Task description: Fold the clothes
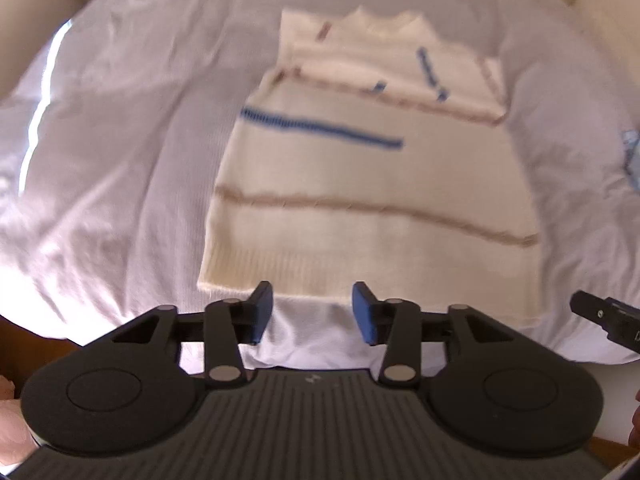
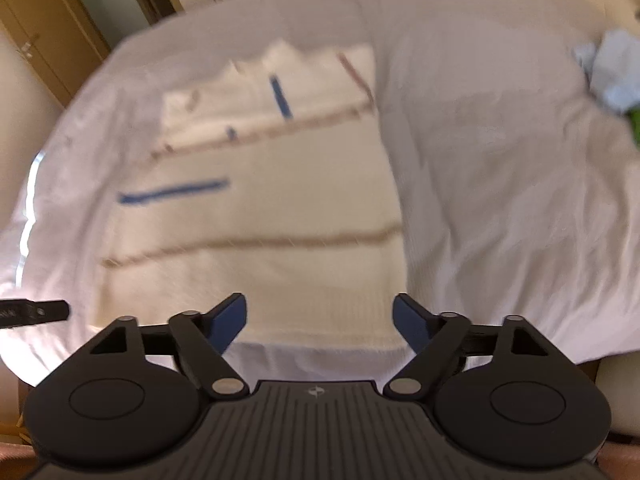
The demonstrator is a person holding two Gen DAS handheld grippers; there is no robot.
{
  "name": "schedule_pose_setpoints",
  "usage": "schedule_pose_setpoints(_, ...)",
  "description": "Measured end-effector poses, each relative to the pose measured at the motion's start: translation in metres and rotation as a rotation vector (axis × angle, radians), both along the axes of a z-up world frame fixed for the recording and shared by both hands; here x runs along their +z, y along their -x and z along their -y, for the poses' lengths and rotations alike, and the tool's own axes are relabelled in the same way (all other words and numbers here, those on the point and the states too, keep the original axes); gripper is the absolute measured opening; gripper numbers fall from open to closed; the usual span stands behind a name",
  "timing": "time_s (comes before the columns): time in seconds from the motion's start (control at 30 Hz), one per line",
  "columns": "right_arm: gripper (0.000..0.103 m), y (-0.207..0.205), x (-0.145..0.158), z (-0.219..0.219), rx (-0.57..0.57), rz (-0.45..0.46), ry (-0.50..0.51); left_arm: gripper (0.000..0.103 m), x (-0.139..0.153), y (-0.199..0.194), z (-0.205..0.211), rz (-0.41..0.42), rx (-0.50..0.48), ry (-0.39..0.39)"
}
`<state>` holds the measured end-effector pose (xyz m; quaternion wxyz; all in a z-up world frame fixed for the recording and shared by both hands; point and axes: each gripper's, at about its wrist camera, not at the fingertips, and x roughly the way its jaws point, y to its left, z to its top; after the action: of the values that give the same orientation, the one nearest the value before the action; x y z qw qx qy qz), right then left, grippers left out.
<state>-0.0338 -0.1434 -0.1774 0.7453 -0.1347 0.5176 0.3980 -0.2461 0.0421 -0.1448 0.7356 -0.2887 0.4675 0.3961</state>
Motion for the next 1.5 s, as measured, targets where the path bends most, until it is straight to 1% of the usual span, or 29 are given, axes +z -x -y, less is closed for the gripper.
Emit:
schedule_pose_setpoints(0.03,0.089,0.003,0.011,0.001,0.004,0.004,-0.01,0.049,0.012,-0.001,0.004,0.004,0.0,-0.016)
schedule_pose_setpoints(0.13,0.092,0.012,0.043,0.003,0.016,0.018,-0.039,0.051,0.037,0.004,0.02,0.012,-0.007,-0.043)
schedule_pose_setpoints(0.27,0.094,0.023,0.086,0.007,0.032,0.035,-0.078,0.051,0.059,0.008,0.032,0.018,-0.026,-0.046)
schedule_pose_setpoints(0.43,0.094,0.037,0.101,0.015,0.018,0.055,-0.069,0.052,0.08,0.009,0.04,0.023,-0.083,-0.08)
schedule_pose_setpoints(0.63,0.095,0.05,0.105,0.014,-0.044,0.076,-0.086,0.053,0.096,0.01,0.03,0.029,-0.17,-0.126)
schedule_pose_setpoints(0.73,0.095,0.059,0.104,0.008,-0.059,0.075,-0.083,0.055,0.103,0.016,0.024,0.03,-0.189,-0.141)
schedule_pose_setpoints(0.87,0.095,0.072,0.102,-0.003,-0.05,0.074,-0.077,0.055,0.104,0.026,0.014,0.026,-0.187,-0.144)
schedule_pose_setpoints(1.07,0.095,0.083,0.105,-0.012,-0.01,0.08,-0.059,0.055,0.103,0.037,0.01,0.017,-0.168,-0.128)
schedule_pose_setpoints(1.17,0.096,0.083,0.105,-0.011,-0.001,0.079,-0.041,0.056,0.102,0.037,0.013,0.009,-0.161,-0.118)
schedule_pose_setpoints(1.23,0.096,0.081,0.105,-0.009,0.003,0.075,-0.03,0.058,0.101,0.037,0.015,0.004,-0.156,-0.112)
schedule_pose_setpoints(1.5,0.097,0.077,0.094,0.005,0.02,0.037,0.021,0.058,0.086,0.031,0.032,-0.038,-0.143,-0.067)
